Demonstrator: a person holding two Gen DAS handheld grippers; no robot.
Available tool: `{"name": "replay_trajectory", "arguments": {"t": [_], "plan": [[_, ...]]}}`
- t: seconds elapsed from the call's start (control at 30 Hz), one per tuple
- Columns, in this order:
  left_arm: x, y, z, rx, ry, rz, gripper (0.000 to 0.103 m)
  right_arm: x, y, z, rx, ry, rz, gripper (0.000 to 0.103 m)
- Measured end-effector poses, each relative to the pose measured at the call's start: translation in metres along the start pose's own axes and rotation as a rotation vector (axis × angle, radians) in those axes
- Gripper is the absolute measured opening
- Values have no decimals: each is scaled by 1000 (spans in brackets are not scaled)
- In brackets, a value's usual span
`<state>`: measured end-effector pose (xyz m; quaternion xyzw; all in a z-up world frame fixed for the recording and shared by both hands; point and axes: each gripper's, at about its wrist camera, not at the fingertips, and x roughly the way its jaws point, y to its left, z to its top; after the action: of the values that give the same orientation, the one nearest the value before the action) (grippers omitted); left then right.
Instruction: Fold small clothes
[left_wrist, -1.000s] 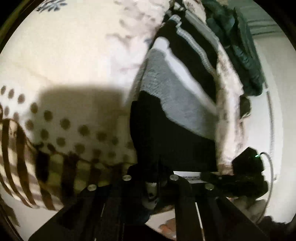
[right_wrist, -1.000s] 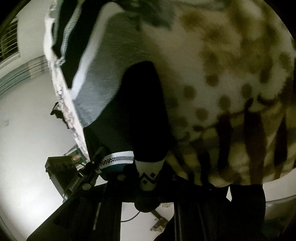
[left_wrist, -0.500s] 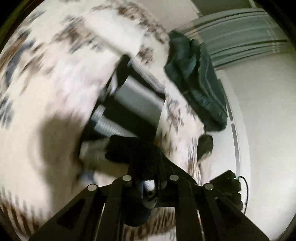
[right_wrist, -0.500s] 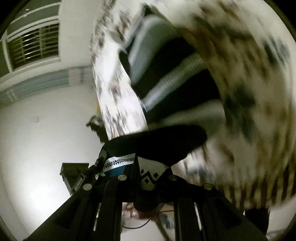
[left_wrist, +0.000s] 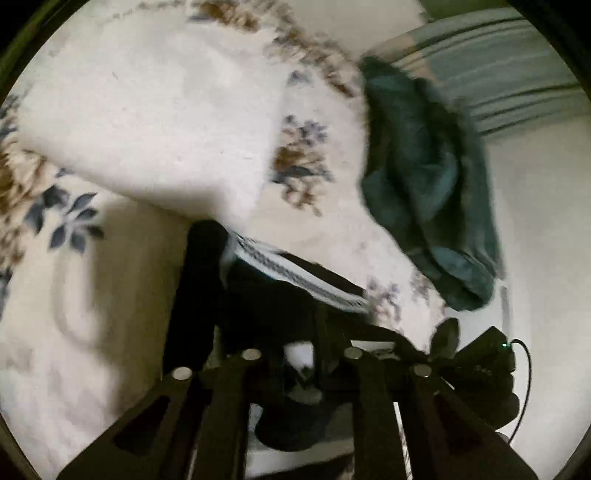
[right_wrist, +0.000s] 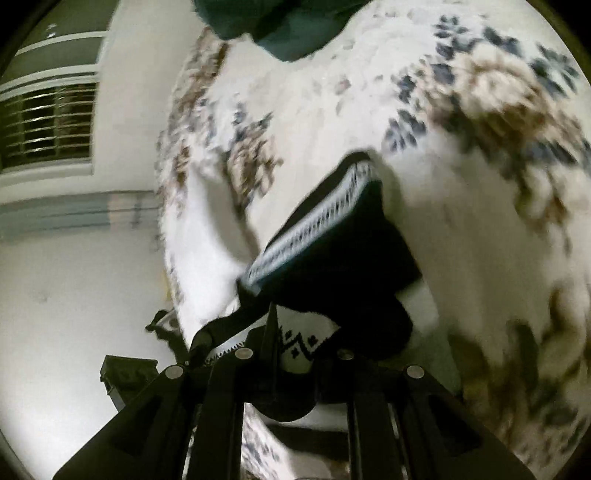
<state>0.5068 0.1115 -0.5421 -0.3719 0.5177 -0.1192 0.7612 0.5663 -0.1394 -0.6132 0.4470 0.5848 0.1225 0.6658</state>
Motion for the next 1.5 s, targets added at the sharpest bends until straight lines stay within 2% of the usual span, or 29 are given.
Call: {"name": "replay_trajectory", "arguments": {"t": [0.07,0.1,0.13,0.17,0.23,0.37,0.4,0.47,0.6,0.67,0.73,0.8,0.93,1.07,1.17,1.3,1.33,1.4,1.43,1.5], "plan": [[7,5,12,-9,-11,7,25,14,2,21,31,-2,-24,18],[6,6,18,-7,-37,7,43,20,3,30,40,5,-40,20],[4,7,21,-8,-49,-10,63,24,4,34,40,11,-43,28],[2,10,25,-17,-63,-22,67,26,6,39,34,7,-44,45],[-4,15,32,-43,-83,-36,67,22,10,45,17,-8,-39,64],[-28,20,29,-55,-131,-36,67,0,18,48,-38,-18,-44,68],[-40,20,18,-52,-147,-36,67,-7,19,47,-72,-12,-49,69],[-55,21,3,-54,-169,-38,67,-21,14,40,-119,15,-81,80],[-86,25,-59,-49,-193,-3,68,-38,-10,28,-155,97,-121,86],[-96,33,-101,-92,-197,12,70,-37,-24,27,-189,149,-143,97],[-98,41,-142,-169,-198,-5,81,-29,-35,29,-224,198,-160,102],[-91,52,-176,-266,-208,-58,81,-14,-46,34,-236,271,-167,102],[-57,62,-215,-418,-230,-146,82,26,-60,49,-287,387,-154,102],[-13,64,-216,-482,-289,-228,82,60,-65,60,-303,467,-78,102],[14,74,-201,-549,-338,-252,82,83,-66,66,-311,502,-20,103],[19,75,-191,-568,-384,-249,81,94,-57,64,-340,526,66,103],[18,72,-190,-553,-383,-226,66,94,-54,61,-350,528,89,99],[14,73,-190,-536,-377,-197,44,98,-51,52,-369,549,113,75],[13,76,-191,-539,-373,-204,39,100,-51,47,-385,546,84,63],[6,82,-189,-548,-365,-209,35,98,-54,41,-377,524,75,52]]}}
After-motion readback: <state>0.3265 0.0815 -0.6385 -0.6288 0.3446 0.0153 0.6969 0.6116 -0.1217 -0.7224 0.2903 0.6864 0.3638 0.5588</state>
